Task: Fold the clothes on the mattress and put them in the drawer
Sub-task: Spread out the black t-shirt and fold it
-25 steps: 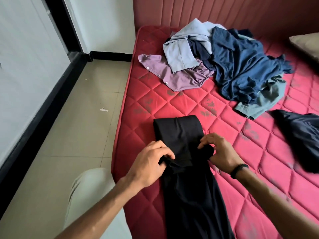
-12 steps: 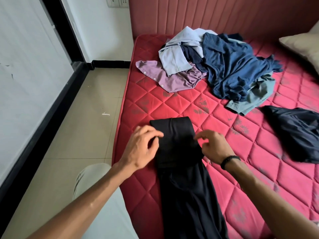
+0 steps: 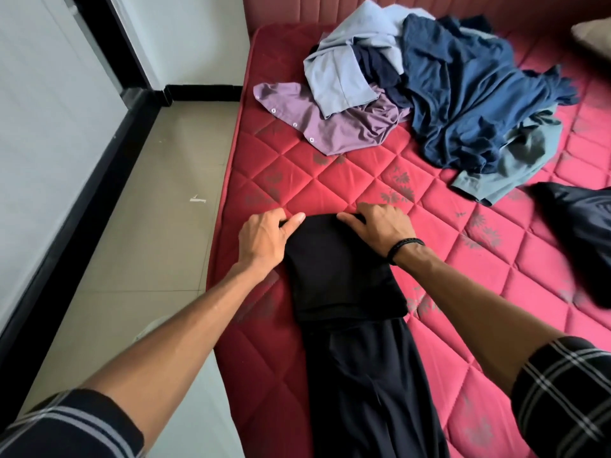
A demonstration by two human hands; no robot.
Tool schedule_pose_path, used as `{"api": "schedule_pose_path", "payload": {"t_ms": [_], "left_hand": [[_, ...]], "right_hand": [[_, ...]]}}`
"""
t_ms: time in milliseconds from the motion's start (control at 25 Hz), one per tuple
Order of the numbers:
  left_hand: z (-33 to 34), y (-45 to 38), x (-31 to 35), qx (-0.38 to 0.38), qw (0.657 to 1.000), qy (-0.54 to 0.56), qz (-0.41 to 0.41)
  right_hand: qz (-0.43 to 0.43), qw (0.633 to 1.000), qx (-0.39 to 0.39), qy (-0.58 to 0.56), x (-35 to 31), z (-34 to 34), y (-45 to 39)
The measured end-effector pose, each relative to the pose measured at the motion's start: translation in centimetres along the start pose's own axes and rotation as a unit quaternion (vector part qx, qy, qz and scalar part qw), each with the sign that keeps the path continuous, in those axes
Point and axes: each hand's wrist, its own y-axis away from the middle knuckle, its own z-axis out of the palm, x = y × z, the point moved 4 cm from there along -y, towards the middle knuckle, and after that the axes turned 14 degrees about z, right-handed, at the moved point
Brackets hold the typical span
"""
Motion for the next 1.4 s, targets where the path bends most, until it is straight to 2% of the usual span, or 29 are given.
{"api": "schedule_pose_path", "payload": {"t_ms": [120,200,280,360,440,520,680,760,920,1000,1080,1160,1280,1400], "left_hand": [[0.8,-0.3,-0.2,0.023,0.999,-0.012,-0.019],[1.1,0.7,0.8,0.094,0.995,0.023,-0.037],[0.7,3.1,2.0,0.130,0.991,0.011,-0.030],[0.7,5.9,3.2,0.063,0.996,-0.052,0.044],[0.3,9.7,5.0,-0.062,0.979,-0.114,0.156],[-0.4,13.2,6.4,-0.150,0.949,-0.139,0.239],[-1.5,19.4,8.5,-0.244,0.903,-0.121,0.332],[-2.1,21.9,9.7,-0.274,0.879,-0.119,0.372],[-3.7,23.9,11.3,-0.306,0.859,-0.102,0.398],[-3.9,24.2,11.8,-0.305,0.839,-0.128,0.432],[-3.5,24.7,12.1,-0.311,0.818,-0.147,0.460],[-3.1,25.1,12.0,-0.323,0.811,-0.150,0.464],[-3.2,25.1,12.2,-0.324,0.810,-0.147,0.467],[-3.5,25.3,13.1,-0.304,0.785,-0.163,0.514]], "right_hand": [[0.070,0.995,-0.012,-0.067,1.0,0.9,-0.5],[0.114,0.977,-0.003,-0.181,1.6,1.5,0.1],[0.114,0.963,0.019,-0.243,2.4,1.8,1.9],[0.058,0.966,0.023,-0.252,3.5,2.0,4.3],[-0.030,0.975,0.026,-0.216,4.6,2.1,7.4],[-0.086,0.988,0.020,-0.127,5.9,2.1,11.0],[-0.137,0.986,-0.069,0.062,7.7,1.7,19.1],[-0.190,0.972,-0.066,0.123,8.2,1.4,22.8],[-0.304,0.938,-0.026,0.163,9.6,0.9,28.5],[-0.325,0.932,-0.011,0.163,10.2,0.3,30.0],[-0.309,0.937,-0.003,0.163,10.2,-0.6,30.5],[-0.314,0.937,0.004,0.155,9.7,-1.4,31.2],[-0.395,0.898,0.017,0.193,8.9,-1.8,32.2],[-0.424,0.880,0.023,0.211,8.8,-1.4,32.3]]}}
